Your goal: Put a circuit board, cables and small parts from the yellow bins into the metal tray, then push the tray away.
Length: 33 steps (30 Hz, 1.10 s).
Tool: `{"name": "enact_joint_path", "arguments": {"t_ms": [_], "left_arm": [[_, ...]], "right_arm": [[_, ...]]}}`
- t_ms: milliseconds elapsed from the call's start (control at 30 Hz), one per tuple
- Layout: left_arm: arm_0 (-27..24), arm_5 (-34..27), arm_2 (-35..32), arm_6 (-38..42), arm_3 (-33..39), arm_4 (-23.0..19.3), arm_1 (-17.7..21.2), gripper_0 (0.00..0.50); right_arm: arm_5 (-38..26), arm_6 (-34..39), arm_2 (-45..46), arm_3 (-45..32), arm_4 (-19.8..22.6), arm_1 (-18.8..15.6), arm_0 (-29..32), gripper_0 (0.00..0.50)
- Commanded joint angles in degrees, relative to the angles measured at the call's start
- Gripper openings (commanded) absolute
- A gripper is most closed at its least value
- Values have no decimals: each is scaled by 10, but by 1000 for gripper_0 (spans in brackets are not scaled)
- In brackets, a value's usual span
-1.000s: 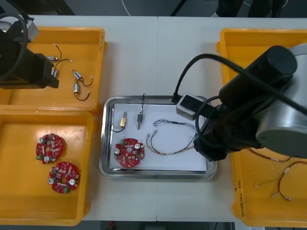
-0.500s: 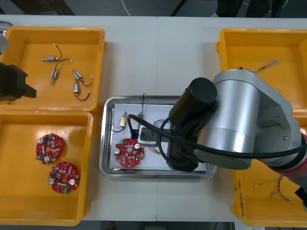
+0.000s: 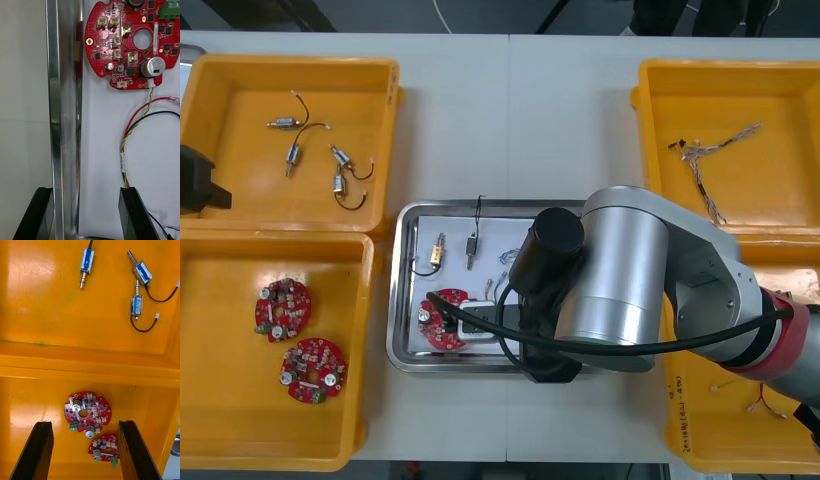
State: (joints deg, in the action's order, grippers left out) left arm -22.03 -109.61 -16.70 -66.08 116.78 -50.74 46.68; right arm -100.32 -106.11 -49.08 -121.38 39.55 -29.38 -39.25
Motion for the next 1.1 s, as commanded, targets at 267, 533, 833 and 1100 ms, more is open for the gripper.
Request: {"name": "enact_joint_path", "arguments": {"t_ms": [267,533,833,1100], "left_arm": [[21,-4,-31,-90,-1,21,-27,500],[29,-4,-34,-108,-1,34,-35,500],[47,-4,-42,-121,-1,40,-36,500],[65,-4,-45,-123,-2,42,-36,500]], "right_arm": [[6,-2,-50,7,-57,37,1,500],[6,-2,-50,19,-88,61,37,500],[7,-5,-50,19,-135,79,83,500],[18,-8,-59,45,-171,105,100,500]]}}
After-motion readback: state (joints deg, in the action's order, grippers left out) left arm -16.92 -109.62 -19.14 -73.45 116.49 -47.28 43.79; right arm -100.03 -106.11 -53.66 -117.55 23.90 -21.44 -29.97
